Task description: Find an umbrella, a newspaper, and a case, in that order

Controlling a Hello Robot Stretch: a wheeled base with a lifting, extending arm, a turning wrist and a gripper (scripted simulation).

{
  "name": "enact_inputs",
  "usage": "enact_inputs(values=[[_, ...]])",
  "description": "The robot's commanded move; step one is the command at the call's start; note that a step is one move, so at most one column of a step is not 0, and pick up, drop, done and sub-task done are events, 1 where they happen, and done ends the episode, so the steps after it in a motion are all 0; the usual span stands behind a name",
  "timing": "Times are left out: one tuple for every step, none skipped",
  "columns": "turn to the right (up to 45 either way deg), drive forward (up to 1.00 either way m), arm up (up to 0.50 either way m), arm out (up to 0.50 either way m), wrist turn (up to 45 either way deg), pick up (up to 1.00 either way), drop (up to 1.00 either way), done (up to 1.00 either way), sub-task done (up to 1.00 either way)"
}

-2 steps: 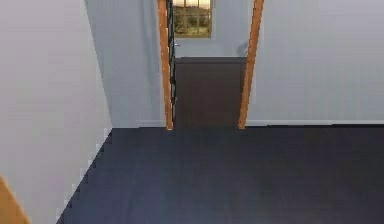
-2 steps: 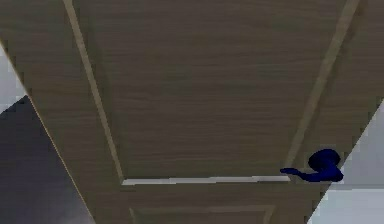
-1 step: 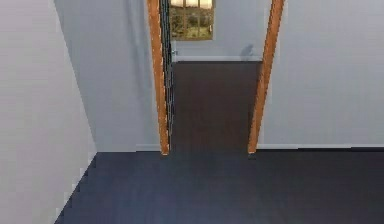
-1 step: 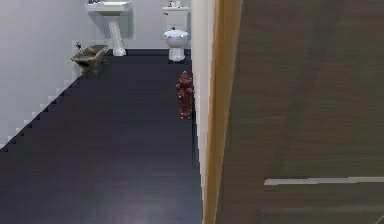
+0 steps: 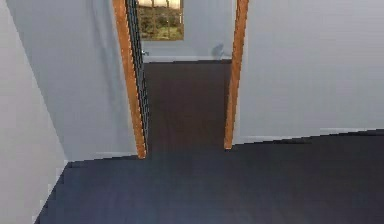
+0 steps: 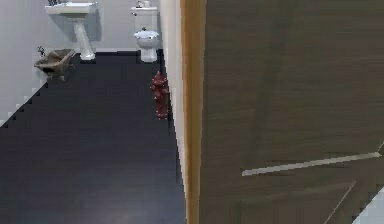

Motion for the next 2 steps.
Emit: enact_inputs(values=[[0.0, 1.00, 0.00, 0.00, 0.0, 0.00, 0.00, 0.00, 0.00], [3.0, 0.00, 0.00, 0.00, 0.0, 0.00, 0.00, 0.00, 0.00]])
